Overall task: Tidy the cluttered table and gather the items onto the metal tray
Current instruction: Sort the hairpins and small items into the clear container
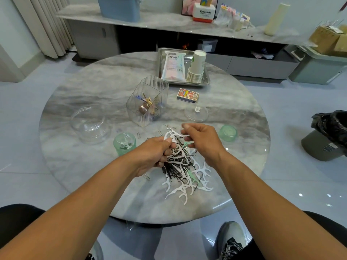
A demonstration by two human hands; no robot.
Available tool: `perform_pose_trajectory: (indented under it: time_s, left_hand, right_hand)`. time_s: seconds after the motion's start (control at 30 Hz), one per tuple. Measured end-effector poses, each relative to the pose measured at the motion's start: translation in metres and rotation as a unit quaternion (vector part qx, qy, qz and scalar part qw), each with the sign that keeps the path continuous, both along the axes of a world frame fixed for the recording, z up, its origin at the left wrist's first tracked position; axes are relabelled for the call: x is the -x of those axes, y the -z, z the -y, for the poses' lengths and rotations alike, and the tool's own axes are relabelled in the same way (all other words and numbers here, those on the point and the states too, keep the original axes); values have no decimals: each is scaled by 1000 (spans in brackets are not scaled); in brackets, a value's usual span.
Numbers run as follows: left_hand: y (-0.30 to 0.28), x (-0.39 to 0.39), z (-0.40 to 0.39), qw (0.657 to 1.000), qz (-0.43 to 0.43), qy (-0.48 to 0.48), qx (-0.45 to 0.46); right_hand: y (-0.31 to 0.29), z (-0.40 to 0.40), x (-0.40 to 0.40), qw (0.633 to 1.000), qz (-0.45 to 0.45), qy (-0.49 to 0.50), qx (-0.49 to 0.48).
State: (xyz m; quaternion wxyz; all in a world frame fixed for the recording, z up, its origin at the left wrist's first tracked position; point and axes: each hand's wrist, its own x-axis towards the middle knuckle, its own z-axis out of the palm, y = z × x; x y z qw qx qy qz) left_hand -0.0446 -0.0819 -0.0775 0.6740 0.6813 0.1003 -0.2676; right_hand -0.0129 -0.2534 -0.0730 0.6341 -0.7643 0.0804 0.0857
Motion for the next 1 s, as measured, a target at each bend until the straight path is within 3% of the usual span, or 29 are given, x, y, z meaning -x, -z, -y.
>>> perform_pose_trajectory:
  time_s: [0.07,0.13,0.27,0.4,0.57,0.7,1.0]
  left_hand:
    - [1,-3,-5,1000,-12,-27,9]
    - [2,-4,-9,999,-15,-34,23]
    - [8,-2,-7,999,-17,-47,8]
    - [16,-1,1,997,5,-65,-30]
    - [26,-1,1,997,3,-67,-48]
    - [32,-2,-4,987,53,-42,-148]
    - [35,-5,-8,968,148,-77,-186]
  right_hand:
    - [9,12,-8,992,-2,26,126]
    - [18,19,-10,974,-13,-13,227]
    - [25,5,-2,947,-26,-86,307]
    - [30,-15,4,897,-12,-97,431]
    - [32,-16,-1,942,-57,-79,321]
    - [30,-13,-4,970,-94,-53,216]
    - [12,-8,-9,992,-113,-10,53]
